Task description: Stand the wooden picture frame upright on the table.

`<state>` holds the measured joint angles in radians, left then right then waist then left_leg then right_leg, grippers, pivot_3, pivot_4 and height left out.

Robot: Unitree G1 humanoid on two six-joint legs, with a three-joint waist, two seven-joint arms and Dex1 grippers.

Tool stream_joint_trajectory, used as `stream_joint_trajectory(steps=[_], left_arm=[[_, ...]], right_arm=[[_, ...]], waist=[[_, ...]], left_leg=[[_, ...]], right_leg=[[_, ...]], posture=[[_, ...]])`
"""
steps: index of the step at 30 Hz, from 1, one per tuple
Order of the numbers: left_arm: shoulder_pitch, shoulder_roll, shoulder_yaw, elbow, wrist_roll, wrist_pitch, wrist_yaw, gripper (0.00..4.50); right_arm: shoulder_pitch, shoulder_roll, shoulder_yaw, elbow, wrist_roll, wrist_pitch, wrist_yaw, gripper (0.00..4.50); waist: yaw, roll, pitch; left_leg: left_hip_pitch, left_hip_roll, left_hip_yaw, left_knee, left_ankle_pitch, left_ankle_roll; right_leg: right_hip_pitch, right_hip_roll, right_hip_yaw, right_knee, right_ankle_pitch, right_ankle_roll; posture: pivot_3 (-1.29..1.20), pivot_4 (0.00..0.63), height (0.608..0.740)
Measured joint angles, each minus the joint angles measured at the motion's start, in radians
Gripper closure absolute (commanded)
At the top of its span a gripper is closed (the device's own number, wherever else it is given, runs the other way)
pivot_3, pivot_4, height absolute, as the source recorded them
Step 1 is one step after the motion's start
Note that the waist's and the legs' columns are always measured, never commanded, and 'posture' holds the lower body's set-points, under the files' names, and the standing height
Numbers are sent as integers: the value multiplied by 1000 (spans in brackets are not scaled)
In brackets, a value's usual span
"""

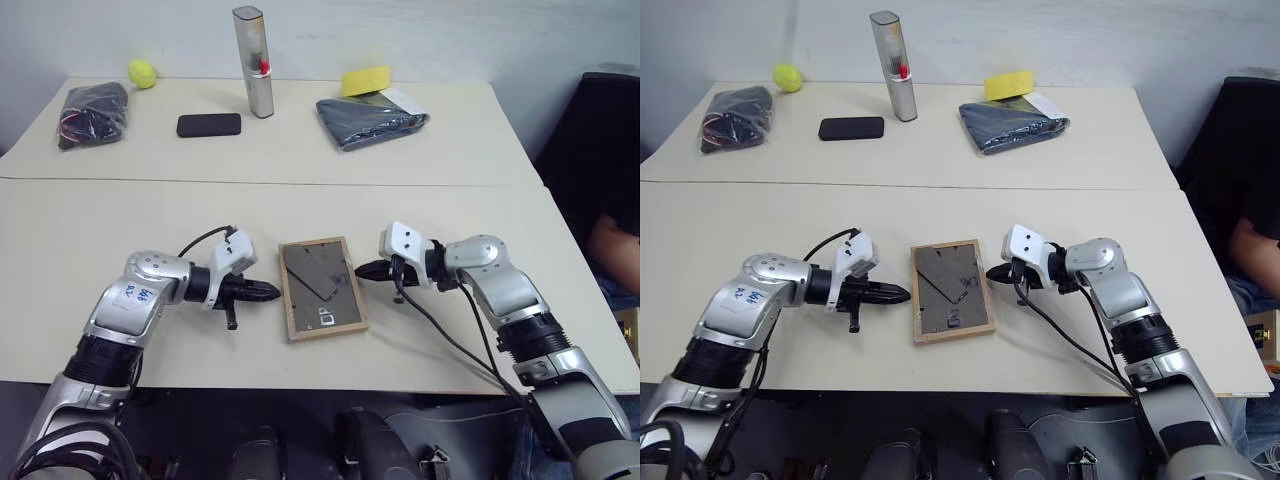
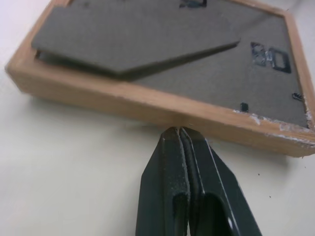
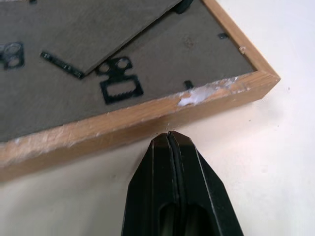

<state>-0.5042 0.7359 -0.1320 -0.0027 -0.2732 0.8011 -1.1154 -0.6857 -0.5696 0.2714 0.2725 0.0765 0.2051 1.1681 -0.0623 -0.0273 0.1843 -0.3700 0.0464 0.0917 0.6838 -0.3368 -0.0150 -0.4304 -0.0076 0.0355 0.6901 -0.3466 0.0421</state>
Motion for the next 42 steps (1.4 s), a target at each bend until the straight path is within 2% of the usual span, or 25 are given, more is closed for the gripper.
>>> stream_joint_trajectory(steps=[2, 6, 9, 12, 18, 22, 26, 28, 36, 39, 42], left_arm=[[0, 19, 12, -21, -38, 103, 1, 2988], [-10, -20, 159, -24, -201, 556, 50, 1815], [-34, -77, 229, -23, -243, 719, 116, 840], [-42, -111, 276, -14, -287, 788, 170, 24], [-50, -157, 275, -12, -335, 794, 264, 24], [-66, -240, 275, -3, -359, 789, 339, 24], [-77, -350, 304, 5, -384, 783, 437, 24], [-81, -374, 312, 11, -401, 783, 464, 24], [-86, -334, 308, 83, -480, 809, 511, 2456], [-104, -292, 304, 92, -551, 814, 487, 3180], [-110, -225, 305, 89, -579, 815, 481, 3234]], right_arm=[[0, -22, 0, -5, -9, -12, 13, 4500], [6, -79, 30, -43, -57, -82, 59, 4500], [17, -87, 51, -63, -84, -114, 78, 4500], [20, -87, 75, -79, -116, -156, 84, 4500], [28, -71, 96, -111, -135, -154, 88, 4500], [36, -29, 122, -136, -141, -126, 86, 4500], [48, -21, 122, -161, -147, -98, 83, 4500], [54, -19, 122, -170, -146, -94, 81, 4500], [77, -19, 113, -189, -130, -93, 59, 4500], [89, -45, 78, -203, -69, -17, 78, 3930], [80, -102, -44, -247, 79, 179, 127, 2982]], waist=[[2, 0, 0], [4, 0, 0], [7, 0, 0], [7, 0, 0], [11, 1, -2], [22, 1, -2], [40, 2, -4], [40, 2, -4], [31, 2, -4], [30, 2, -3], [26, 2, -2]], left_leg=[[1, 0, 0, 0, 0, 0], [0, 0, -1, 0, 0, 0], [0, -1, -1, 1, 0, 0], [2, -1, -1, 1, 0, 0], [8, -1, -1, 1, 1, -1], [18, -1, -2, -1, -1, 0], [17, -2, -5, -1, -1, 1], [17, -2, -5, -1, -1, 1], [16, -2, -5, -1, -1, -1], [15, -1, -5, -1, -1, -1], [15, -1, -5, -2, -1, -1]], right_leg=[[1, 0, 0, 0, 0, 0], [1, 0, -1, 0, 0, 0], [1, 0, -1, 0, 0, 0], [2, 0, -1, 0, 0, 0], [8, -1, -1, 0, 0, 0], [20, -1, -2, -5, 0, 0], [22, -2, -3, -8, 0, 1], [22, -2, -3, -8, 0, 1], [19, -1, -3, -7, 0, 1], [18, -1, -3, -7, 0, 1], [18, -1, -3, -7, 0, 1]], posture=[[0, 150, 740], [0, 150, 740], [0, 150, 740], [0, 150, 740], [0, 150, 740], [0, 150, 740], [0, 150, 740], [0, 150, 740], [0, 150, 740], [0, 150, 740], [0, 150, 740]])
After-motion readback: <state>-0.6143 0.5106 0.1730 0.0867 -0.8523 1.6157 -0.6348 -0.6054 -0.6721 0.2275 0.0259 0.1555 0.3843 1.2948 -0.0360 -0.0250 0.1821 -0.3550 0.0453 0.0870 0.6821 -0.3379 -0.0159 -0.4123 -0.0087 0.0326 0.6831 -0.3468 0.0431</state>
